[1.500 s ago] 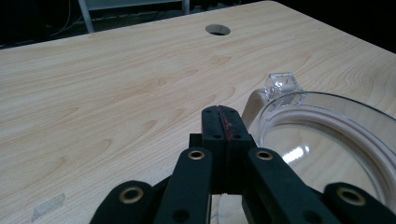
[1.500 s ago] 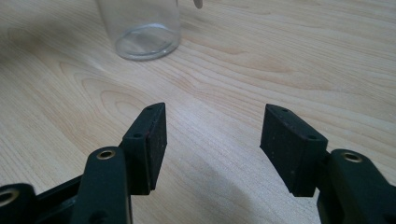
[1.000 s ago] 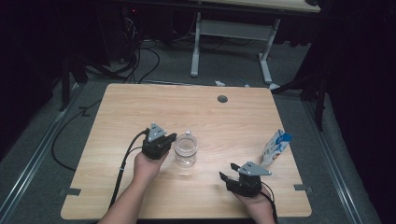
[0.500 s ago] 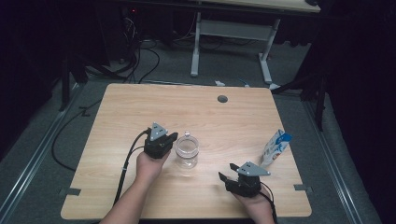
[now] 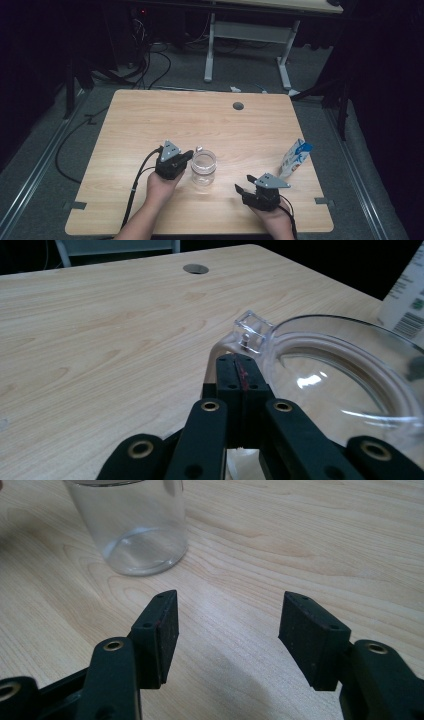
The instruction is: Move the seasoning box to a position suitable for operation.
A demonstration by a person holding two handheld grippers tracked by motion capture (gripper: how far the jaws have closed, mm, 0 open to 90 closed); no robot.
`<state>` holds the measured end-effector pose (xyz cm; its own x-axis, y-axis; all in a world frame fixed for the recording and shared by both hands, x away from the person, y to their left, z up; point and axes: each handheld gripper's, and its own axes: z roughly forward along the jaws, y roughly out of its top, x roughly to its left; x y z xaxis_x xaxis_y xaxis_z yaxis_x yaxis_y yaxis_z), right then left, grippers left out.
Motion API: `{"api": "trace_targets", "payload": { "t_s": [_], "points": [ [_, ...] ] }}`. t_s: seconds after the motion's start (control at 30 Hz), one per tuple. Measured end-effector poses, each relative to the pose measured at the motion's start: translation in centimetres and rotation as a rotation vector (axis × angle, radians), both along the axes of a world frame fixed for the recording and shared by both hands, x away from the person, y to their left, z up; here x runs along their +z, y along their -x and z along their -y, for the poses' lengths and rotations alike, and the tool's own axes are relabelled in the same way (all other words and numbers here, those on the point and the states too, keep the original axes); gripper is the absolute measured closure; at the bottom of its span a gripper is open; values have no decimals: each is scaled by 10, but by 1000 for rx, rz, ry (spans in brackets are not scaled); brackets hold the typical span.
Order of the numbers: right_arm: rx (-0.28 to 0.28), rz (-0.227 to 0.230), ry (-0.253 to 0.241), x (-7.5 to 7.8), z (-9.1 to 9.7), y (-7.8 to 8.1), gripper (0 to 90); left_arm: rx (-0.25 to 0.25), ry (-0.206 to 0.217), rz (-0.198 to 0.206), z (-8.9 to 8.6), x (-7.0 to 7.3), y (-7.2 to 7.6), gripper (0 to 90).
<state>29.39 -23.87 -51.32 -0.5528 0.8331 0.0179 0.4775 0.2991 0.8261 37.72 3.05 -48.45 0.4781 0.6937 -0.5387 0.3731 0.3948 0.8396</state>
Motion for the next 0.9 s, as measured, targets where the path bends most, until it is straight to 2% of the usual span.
{"api": "trace_targets", "payload": {
  "t_s": [0.13, 0.17, 0.33, 0.6, 0.77, 0.9],
  "points": [
    [0, -1, 1, -1, 0, 0, 411, -7, 1, 7, 1, 0, 10, 900],
    [-1, -2, 1, -1, 0, 0, 411, -13, 15, 6, 2, 0, 16, 900],
    [0, -1, 5, -1, 0, 0, 411, -31, 27, 12, 6, -2, 29, 900],
    [-7, -5, 4, -1, 1, -1, 411, -48, 40, 13, 11, -5, 42, 900],
    [-10, -3, -1, -1, 1, 0, 412, -71, 43, 17, 18, -6, 51, 900],
    [-13, 2, -6, 0, 2, 0, 420, -115, 50, 14, 28, -6, 61, 900]
  ]
}}
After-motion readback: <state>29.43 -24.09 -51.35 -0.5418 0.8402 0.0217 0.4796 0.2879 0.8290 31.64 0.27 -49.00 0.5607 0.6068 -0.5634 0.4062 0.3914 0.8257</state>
